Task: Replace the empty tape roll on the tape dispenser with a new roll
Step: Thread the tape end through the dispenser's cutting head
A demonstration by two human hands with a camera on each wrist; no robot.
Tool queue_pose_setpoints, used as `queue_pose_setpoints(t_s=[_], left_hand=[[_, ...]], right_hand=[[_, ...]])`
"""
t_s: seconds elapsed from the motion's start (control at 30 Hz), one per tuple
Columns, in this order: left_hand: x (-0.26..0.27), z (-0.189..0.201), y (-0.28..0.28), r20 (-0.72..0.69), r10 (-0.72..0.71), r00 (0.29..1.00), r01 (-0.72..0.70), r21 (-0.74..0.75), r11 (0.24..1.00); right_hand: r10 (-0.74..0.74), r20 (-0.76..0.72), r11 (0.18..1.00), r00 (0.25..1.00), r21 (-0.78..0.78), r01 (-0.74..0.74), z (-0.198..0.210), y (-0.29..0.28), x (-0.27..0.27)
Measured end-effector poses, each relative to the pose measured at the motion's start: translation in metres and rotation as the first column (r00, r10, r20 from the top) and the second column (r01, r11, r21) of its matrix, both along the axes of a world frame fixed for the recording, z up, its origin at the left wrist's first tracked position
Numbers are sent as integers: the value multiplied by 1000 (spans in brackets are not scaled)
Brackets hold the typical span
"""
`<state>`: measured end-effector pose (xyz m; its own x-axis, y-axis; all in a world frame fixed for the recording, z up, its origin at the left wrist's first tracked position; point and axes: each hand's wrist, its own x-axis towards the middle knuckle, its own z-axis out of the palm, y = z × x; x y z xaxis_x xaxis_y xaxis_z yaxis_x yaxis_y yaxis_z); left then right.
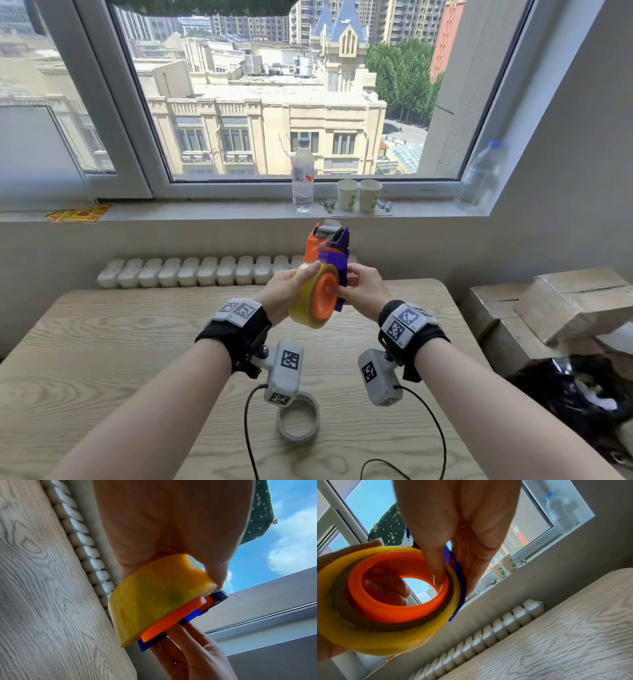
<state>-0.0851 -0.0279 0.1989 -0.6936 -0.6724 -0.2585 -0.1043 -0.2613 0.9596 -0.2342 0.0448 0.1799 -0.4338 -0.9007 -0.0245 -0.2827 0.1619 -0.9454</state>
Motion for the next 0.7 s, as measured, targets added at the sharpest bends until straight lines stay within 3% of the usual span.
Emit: queue_pose_setpoints(t_s=[0.4,0.7], left_hand=[[3,-22,-9,194,88,977,-46,-209,977],[-11,-83,-2,310,121,943,-35,-269,963]], right_hand=[[-114,-259,982,959,114,148,-10,15,-14],[-118,-278,938,953,285,199,-47,36,-17]])
